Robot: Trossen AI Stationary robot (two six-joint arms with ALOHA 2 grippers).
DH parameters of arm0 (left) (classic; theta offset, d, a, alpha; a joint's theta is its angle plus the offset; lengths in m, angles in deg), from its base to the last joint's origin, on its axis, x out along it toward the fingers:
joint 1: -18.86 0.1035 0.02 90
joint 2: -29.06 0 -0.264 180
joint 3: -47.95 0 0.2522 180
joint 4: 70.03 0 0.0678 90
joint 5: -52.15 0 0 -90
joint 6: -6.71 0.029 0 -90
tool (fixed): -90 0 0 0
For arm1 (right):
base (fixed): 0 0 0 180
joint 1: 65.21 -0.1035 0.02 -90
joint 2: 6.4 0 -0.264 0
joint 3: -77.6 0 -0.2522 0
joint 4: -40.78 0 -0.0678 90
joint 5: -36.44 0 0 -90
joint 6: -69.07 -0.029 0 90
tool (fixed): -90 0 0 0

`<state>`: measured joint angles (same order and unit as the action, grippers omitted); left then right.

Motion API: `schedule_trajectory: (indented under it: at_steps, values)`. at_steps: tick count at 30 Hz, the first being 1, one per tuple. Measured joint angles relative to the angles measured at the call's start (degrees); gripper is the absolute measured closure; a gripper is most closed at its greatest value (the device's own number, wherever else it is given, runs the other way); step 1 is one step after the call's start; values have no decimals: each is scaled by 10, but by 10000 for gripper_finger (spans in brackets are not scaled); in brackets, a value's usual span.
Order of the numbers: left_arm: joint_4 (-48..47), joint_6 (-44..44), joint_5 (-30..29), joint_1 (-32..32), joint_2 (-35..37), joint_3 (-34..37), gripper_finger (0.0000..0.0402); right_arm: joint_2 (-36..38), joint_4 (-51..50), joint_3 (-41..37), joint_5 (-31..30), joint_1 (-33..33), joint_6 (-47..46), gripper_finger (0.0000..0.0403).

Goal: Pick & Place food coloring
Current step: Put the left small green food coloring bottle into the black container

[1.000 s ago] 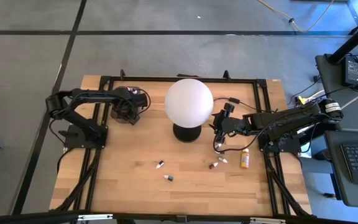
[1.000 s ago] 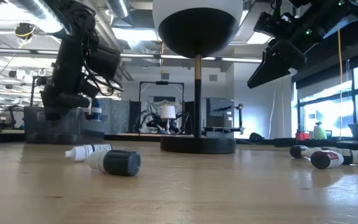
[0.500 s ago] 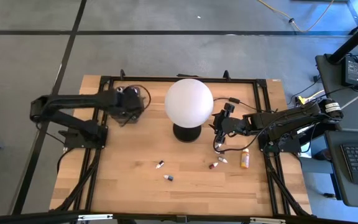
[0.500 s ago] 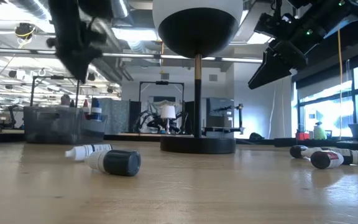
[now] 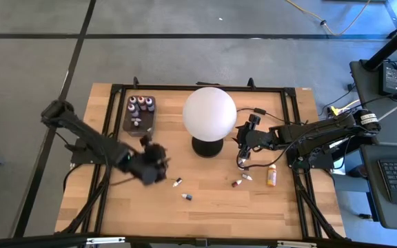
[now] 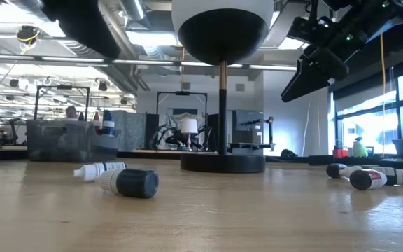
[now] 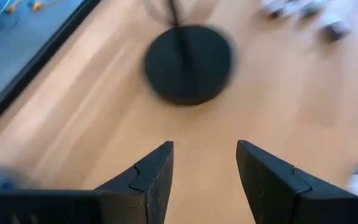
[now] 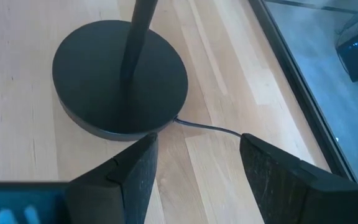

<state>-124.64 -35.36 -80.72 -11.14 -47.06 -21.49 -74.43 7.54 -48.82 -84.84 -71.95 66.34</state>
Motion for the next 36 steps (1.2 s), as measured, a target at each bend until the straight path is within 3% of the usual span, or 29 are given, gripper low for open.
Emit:
schedule_trajectory:
  at_steps: [7, 16, 23, 30, 36]
  values:
    - [121, -14, -38, -79, -103, 0, 230, 0, 0, 0, 0, 0, -1, 173]
    - [238, 8, -35, -93, -223, 0, 230, 0, 4, 0, 0, 0, -14, 173]
    - [260, -10, -7, -93, -259, 0, 230, 0, 4, 0, 0, 0, -15, 173]
    - [253, -26, -25, -92, -272, 0, 228, 0, 4, 0, 0, 0, -14, 173]
    - [247, -93, -36, -84, -298, 0, 224, 0, 4, 0, 0, 0, -14, 173]
